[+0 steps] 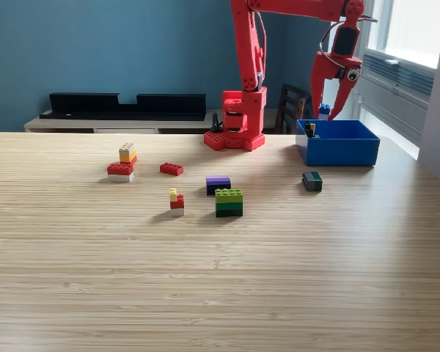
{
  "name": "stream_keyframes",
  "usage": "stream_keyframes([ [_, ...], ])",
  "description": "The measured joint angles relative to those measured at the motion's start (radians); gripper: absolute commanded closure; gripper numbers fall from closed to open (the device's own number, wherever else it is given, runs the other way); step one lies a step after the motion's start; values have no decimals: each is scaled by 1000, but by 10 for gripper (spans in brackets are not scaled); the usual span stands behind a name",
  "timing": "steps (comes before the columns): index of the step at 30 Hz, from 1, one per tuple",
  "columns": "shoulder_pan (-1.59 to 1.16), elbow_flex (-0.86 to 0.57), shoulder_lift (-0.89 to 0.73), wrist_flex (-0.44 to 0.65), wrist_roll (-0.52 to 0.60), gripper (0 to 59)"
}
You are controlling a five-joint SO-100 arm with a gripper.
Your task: Grasp a lego block and put it in the bin.
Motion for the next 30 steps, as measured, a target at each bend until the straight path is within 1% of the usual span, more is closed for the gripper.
stream_keyframes([
  [1, 0, 0, 0, 0, 0, 296],
  [3, 0, 0, 0, 0, 0, 348],
  [4, 0, 0, 0, 0, 0, 382],
  [6, 0, 0, 0, 0, 0, 499],
  [8, 2, 0, 0, 0, 0, 568],
  [9, 5, 0, 0, 0, 0, 585],
  [13, 106, 0, 5, 0, 15, 585],
  [16, 253, 0, 15, 0, 14, 585],
  [22, 673, -5, 17, 0, -14, 585],
  [30, 1243, -77, 17, 0, -49, 585],
])
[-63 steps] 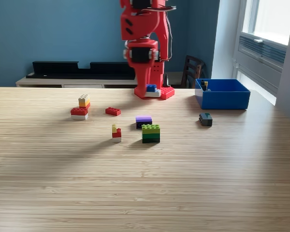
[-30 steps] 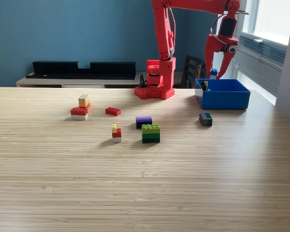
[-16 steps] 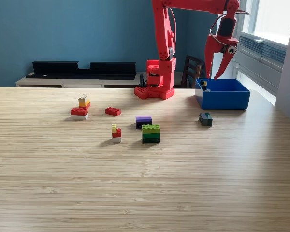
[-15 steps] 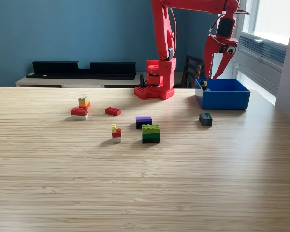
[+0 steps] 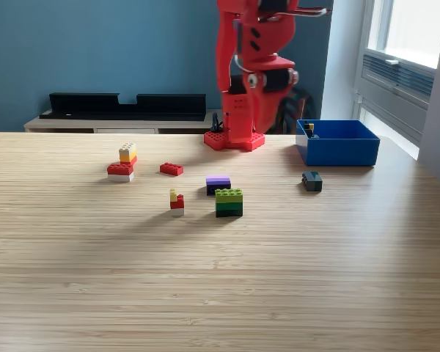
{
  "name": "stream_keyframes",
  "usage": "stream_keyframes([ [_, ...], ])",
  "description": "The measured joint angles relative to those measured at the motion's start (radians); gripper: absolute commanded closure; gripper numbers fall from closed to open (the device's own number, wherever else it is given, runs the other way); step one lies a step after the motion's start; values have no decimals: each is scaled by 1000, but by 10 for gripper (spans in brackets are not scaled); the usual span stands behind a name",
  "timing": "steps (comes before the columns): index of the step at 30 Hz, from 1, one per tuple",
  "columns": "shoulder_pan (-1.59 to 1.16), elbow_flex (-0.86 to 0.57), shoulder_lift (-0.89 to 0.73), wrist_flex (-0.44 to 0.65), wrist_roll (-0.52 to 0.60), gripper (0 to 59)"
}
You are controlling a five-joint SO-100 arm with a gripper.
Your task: Grasp a lego block and put it in the bin.
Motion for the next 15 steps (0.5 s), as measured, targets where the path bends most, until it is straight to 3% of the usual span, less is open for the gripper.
stream_keyframes([
  [5, 193, 0, 0, 0, -37, 585],
  [15, 256, 23, 0, -5, -49, 585],
])
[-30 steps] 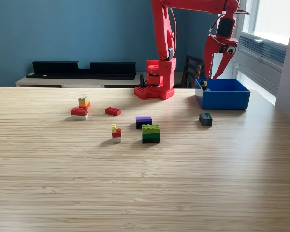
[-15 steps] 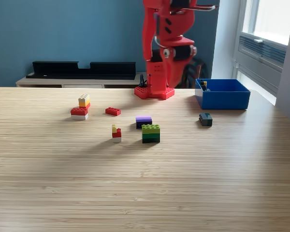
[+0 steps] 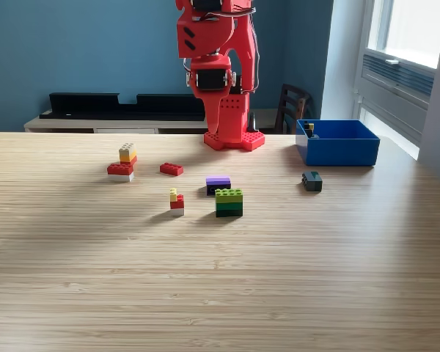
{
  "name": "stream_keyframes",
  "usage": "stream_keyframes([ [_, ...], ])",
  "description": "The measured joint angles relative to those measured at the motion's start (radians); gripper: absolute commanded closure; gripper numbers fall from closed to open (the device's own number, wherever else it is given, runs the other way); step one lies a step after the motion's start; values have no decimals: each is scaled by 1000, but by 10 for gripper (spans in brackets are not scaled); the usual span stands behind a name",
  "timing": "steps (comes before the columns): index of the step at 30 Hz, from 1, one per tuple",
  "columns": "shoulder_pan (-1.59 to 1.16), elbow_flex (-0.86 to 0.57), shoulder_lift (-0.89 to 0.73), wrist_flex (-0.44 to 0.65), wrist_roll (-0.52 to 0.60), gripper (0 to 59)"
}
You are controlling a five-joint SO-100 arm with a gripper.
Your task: Grasp a lego block and put it in the bin.
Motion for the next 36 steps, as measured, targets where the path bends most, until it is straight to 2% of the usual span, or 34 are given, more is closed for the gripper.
stream_keyframes([
  [14, 117, 26, 0, -163, 2, 585],
  [24, 193, 26, 0, -281, 48, 585],
  [31, 196, 78, 0, -288, 104, 585],
  [36, 196, 178, 0, -288, 153, 585],
])
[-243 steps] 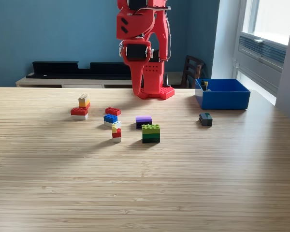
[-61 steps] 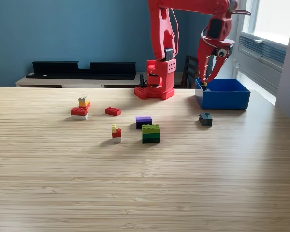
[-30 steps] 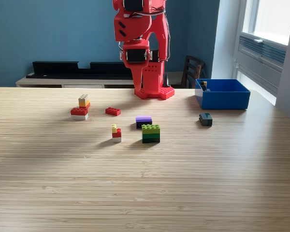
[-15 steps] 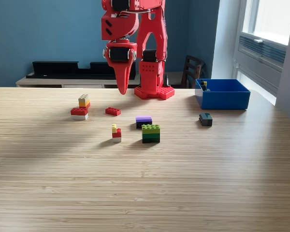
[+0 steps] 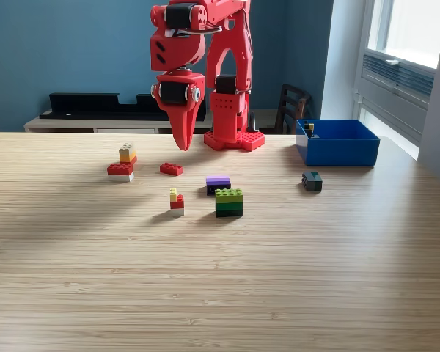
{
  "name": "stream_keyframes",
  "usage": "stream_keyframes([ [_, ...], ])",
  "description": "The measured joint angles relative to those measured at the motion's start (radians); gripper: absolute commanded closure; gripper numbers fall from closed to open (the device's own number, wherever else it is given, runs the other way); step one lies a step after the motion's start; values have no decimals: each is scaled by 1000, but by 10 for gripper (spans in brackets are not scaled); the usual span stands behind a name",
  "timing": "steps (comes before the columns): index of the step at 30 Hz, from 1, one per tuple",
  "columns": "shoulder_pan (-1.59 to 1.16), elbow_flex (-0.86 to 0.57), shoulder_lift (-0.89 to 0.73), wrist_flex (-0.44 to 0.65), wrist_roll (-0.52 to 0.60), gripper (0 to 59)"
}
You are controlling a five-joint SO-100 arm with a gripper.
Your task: Grasp a lego block and put it in the bin.
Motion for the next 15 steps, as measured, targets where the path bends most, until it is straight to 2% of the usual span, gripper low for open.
stream_keyframes([
  [8, 117, 132, 8, -34, 17, 585],
  [14, 186, 179, 149, -46, -25, 584],
  [15, 195, 186, 176, -46, -26, 565],
])
